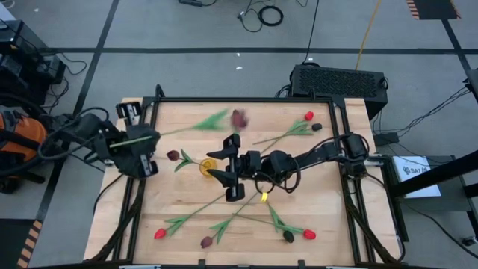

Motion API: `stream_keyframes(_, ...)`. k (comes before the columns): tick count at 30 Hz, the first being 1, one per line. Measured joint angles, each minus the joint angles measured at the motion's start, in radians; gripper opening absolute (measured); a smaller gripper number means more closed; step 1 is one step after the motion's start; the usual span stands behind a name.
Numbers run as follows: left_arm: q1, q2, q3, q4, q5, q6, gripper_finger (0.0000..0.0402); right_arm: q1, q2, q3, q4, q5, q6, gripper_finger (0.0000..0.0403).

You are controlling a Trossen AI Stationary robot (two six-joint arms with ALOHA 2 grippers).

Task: Sort flowers into vase by color
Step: Put the top red tulip into the yellow vase

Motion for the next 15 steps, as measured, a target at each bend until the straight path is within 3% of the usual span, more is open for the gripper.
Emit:
stream_keyframes(6, 0.0, 0.022, -0.002, -0.082, 0.137, -0.031, 0.0005, -0.019, -0.006, 0.002, 0.106, -0.008, 0.028, 0.0203)
stream_keyframes(15, 0.002, 0.114, -0.002, 0.015, 0.154, 0.028, 0.0005, -0.025, -0.006, 0.034, 0.141, -0.071, 0.027, 0.0203)
